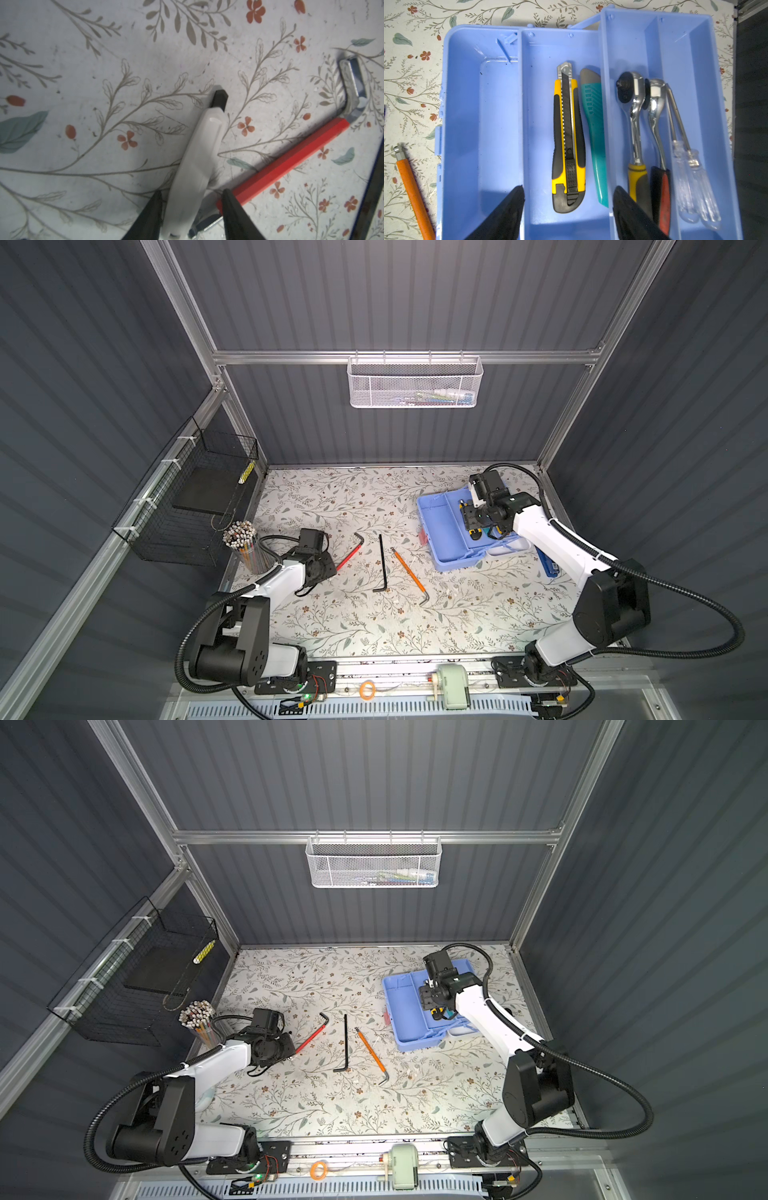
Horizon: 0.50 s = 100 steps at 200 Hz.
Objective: Pack the tool kit
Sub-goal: 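Grasp the white-handled tool with the left gripper and lift it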
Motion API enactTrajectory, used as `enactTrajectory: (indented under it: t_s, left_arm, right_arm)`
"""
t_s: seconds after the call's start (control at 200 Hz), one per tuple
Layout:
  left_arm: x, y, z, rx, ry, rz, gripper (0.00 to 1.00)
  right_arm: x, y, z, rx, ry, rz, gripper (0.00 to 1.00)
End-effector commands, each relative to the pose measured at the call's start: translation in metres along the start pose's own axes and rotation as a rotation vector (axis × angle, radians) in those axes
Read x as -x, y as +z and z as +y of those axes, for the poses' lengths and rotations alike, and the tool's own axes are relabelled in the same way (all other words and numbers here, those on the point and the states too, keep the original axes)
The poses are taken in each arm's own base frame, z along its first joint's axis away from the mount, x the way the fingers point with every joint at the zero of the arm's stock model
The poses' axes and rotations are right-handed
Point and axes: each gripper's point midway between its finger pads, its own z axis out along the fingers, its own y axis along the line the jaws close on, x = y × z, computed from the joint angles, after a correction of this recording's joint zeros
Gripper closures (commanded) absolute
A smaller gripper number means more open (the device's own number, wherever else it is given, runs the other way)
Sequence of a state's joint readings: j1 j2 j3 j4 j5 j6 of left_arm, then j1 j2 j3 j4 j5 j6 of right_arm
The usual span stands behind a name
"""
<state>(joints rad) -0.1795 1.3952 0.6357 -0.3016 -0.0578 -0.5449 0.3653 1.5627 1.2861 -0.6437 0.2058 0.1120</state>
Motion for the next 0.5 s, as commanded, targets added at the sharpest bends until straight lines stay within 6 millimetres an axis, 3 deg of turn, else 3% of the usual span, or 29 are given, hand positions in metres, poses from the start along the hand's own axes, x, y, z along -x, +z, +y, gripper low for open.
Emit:
enactTrajectory:
  t_s: [0.0,0.215,0.495]
  left_arm:
    - [-0.012,0.0094,0.0096,0.044,-0.001,0.065,0.55]
    - [-0.0184,0.0109,0.0115,0.042,0.001,0.08,0.65]
    - [-0.0119,0.0079,0.007,0.026,0.009,0.058,0.79]
  right_arm:
    - [-0.0032,-0.0062,-0.005,-0.01,0.013,-0.006,0.31]
    - [-0.0045,-0.009,-0.0075,-0.016,0.02,-0.011,0.3]
    - [-0.0023,-0.0102,-0.0051,-0.001,0.031,-0.017,0.3]
